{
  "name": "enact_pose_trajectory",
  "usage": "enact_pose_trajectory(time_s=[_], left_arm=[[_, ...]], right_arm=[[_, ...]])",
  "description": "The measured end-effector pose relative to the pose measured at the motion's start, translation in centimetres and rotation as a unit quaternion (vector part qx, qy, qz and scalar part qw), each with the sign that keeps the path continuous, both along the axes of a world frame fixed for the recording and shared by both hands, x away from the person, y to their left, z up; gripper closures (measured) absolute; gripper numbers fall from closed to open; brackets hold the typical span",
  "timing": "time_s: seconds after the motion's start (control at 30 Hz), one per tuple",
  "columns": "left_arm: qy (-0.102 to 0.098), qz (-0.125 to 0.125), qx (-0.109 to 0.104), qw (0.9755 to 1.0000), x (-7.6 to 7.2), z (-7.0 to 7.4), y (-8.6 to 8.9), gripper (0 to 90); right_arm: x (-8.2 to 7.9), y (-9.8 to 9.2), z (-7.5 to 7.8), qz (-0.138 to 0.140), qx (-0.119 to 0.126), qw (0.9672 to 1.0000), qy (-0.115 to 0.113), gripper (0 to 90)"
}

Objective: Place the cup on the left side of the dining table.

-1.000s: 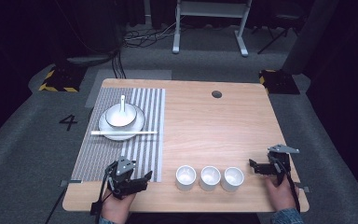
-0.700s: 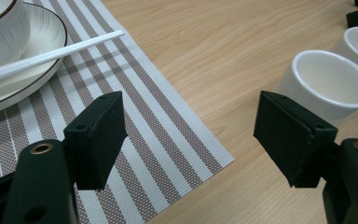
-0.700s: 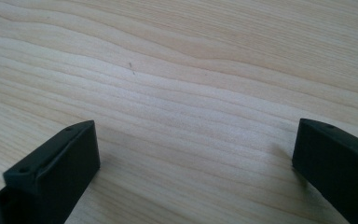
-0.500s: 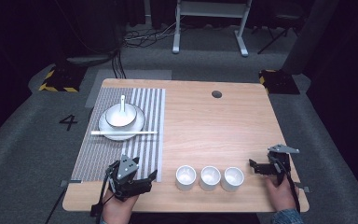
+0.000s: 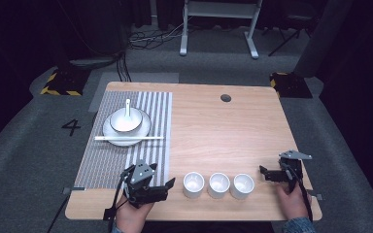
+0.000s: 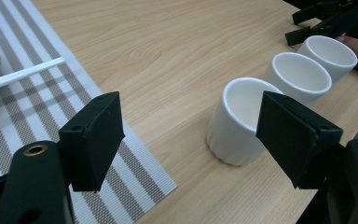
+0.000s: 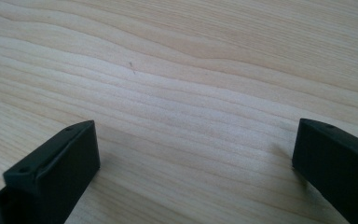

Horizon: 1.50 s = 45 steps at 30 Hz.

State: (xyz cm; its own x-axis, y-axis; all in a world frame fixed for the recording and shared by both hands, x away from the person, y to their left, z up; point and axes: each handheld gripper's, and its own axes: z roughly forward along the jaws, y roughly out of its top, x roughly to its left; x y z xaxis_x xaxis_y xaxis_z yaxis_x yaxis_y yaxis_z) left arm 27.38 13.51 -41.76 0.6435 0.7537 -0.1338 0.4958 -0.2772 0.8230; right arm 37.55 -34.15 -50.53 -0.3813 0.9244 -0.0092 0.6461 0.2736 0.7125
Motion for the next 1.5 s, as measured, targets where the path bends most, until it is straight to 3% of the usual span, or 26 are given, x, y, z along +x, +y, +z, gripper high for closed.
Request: enact_pose_trajectory(time_s=[0.33,0.53,0.9,1.23,1.33,1.5], left_arm=[[-0.004,-0.047,0.002,0.9989,0.7,0.3,-2.7,22.1],[-0.001,-0.078,0.002,0.997,1.1,0.5,-4.4,21.7],[-0.003,-0.111,0.007,0.9938,0.9,0.5,-6.5,20.3],[0.0,-0.107,0.014,0.9942,0.9,-1.0,-7.5,19.3],[0.012,-0.107,0.032,0.9936,1.2,-1.5,-7.5,17.4],[0.023,-0.107,0.039,0.9932,1.3,-2.2,-7.4,16.4]], right_arm=[[0.0,0.0,0.0,-0.002,0.0,1.0,0.001,0.5],[0.0,0.1,0.0,-0.004,0.0,1.0,0.001,0.5],[0.0,0.1,0.0,-0.004,0.0,1.0,0.0,0.5],[0.0,0.1,0.0,-0.004,0.0,1.0,0.001,0.5],[0.0,0.1,0.0,-0.004,0.0,1.0,0.001,0.5],[0.0,0.1,0.0,-0.004,0.0,1.0,0.001,0.5]])
